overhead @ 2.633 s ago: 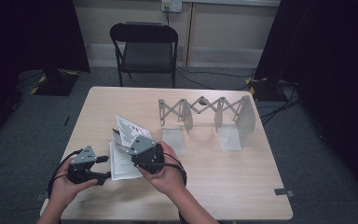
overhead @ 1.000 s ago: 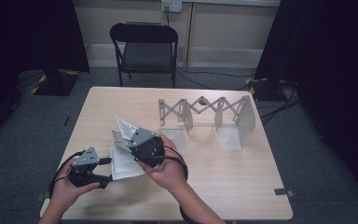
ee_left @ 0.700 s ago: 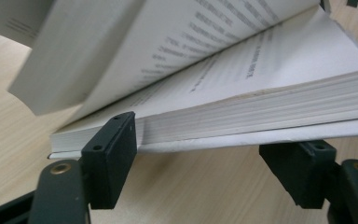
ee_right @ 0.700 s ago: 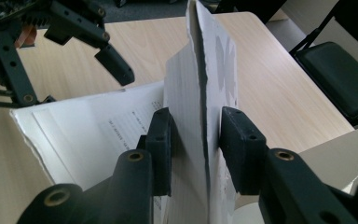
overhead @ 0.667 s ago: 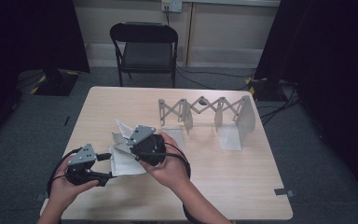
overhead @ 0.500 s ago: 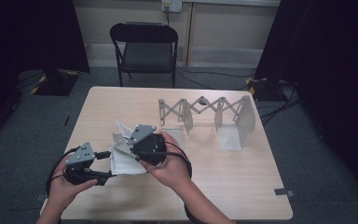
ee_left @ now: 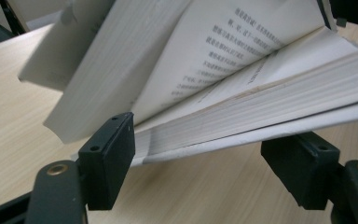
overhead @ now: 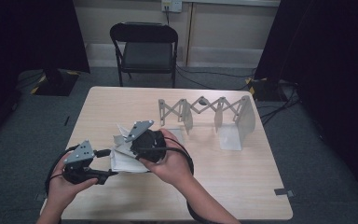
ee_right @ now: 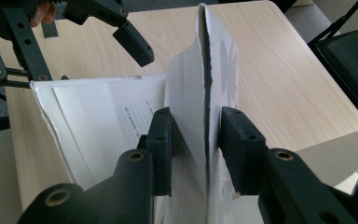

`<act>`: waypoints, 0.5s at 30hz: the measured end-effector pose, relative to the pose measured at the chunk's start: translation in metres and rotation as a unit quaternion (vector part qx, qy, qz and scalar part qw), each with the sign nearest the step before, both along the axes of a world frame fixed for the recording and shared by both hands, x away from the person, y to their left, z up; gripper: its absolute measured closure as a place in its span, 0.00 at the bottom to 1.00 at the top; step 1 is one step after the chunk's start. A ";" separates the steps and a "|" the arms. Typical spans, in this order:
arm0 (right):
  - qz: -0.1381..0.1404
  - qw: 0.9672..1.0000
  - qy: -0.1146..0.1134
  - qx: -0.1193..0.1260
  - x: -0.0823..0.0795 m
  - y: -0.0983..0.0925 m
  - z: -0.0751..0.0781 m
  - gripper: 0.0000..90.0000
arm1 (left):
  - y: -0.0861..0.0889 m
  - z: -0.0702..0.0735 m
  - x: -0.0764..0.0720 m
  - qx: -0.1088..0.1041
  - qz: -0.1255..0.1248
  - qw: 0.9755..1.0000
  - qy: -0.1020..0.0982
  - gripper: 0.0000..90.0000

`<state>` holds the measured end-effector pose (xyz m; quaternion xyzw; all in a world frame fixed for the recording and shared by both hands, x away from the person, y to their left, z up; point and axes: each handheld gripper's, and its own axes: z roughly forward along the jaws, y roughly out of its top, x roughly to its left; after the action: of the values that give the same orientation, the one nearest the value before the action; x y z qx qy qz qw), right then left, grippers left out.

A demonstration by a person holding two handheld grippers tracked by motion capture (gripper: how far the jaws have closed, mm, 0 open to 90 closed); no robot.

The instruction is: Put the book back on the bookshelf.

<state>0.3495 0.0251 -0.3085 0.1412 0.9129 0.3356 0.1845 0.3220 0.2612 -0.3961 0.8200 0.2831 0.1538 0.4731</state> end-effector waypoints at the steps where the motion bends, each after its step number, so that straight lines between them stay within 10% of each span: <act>1: 0.003 1.000 0.002 -0.005 0.000 0.000 0.002 0.74 | 0.000 0.002 -0.001 0.001 0.000 1.000 -0.002 0.29; 15: 0.013 1.000 0.019 -0.015 0.010 0.011 0.010 0.73 | 0.005 0.007 -0.001 0.009 0.015 1.000 -0.015 0.30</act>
<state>0.3594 0.0364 -0.2984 0.1325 0.9228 0.3220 0.1648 0.3207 0.2659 -0.3889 0.8172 0.2868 0.1759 0.4679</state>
